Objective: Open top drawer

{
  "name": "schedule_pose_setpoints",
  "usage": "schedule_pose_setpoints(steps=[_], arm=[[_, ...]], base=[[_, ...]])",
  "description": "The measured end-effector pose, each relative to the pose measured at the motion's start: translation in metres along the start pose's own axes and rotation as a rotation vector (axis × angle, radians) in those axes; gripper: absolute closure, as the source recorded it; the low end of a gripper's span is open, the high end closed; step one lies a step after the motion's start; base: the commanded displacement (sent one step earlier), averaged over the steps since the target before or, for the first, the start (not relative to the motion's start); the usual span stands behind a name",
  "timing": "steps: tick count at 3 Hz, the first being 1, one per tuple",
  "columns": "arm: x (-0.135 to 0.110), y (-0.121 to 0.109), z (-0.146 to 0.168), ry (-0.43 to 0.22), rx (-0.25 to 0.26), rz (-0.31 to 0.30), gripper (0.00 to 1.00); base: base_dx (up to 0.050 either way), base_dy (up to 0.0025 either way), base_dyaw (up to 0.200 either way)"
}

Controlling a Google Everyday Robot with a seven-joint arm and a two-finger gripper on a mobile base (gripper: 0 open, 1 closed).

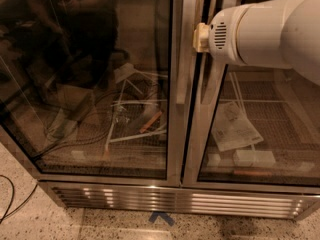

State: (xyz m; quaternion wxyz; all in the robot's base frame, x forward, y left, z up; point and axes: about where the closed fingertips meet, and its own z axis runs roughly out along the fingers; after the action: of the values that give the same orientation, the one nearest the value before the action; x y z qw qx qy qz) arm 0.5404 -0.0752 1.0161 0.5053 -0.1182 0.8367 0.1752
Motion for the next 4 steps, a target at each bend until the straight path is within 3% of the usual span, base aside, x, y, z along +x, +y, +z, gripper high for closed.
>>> schedule_pose_setpoints(steps=[4], arm=[[0.0044, -0.0010, -0.0013, 0.006, -0.030, 0.015, 1.00]], base=[[0.000, 0.00000, 0.000]])
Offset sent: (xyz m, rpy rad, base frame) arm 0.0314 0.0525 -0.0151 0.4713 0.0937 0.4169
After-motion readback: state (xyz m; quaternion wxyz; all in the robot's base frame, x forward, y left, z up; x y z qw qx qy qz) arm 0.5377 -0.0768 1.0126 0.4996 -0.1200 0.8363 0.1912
